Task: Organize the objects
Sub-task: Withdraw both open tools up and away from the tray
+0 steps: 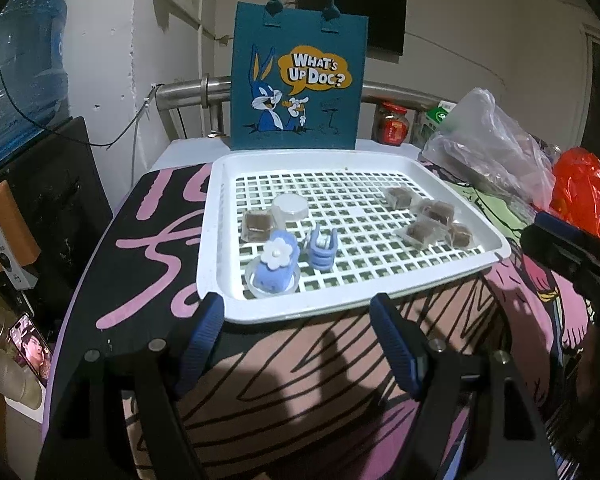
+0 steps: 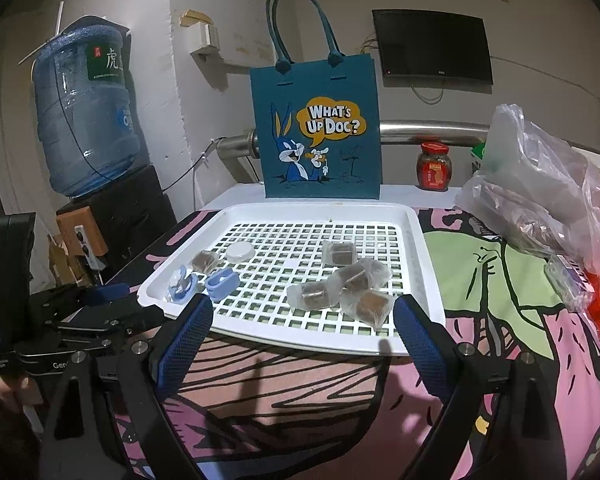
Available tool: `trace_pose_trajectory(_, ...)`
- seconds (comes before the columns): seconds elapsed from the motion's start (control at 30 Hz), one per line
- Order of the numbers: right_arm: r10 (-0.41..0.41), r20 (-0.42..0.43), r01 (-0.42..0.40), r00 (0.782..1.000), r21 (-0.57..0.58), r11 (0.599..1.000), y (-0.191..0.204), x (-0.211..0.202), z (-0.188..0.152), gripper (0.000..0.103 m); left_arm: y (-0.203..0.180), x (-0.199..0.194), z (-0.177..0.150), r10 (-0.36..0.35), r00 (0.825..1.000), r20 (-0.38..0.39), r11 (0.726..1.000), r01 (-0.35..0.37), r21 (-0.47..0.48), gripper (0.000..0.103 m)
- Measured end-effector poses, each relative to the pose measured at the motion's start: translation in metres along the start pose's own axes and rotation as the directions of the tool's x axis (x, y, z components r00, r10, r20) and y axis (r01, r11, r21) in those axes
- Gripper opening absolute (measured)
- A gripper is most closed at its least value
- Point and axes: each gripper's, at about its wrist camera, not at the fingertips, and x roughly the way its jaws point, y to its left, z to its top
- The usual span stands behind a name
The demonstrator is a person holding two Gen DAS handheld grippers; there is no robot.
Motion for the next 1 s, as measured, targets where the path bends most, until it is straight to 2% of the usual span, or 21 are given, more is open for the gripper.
trace_pose_trajectory(1.0,0.001,-0.083,-0.004,0.997,-0.035,0.999,0.009,0.005,-0.018,0.092,-0.005,-0.001,-0.017,0.022,0.998,-0.056,1.0,-0.021,0.023,0.076)
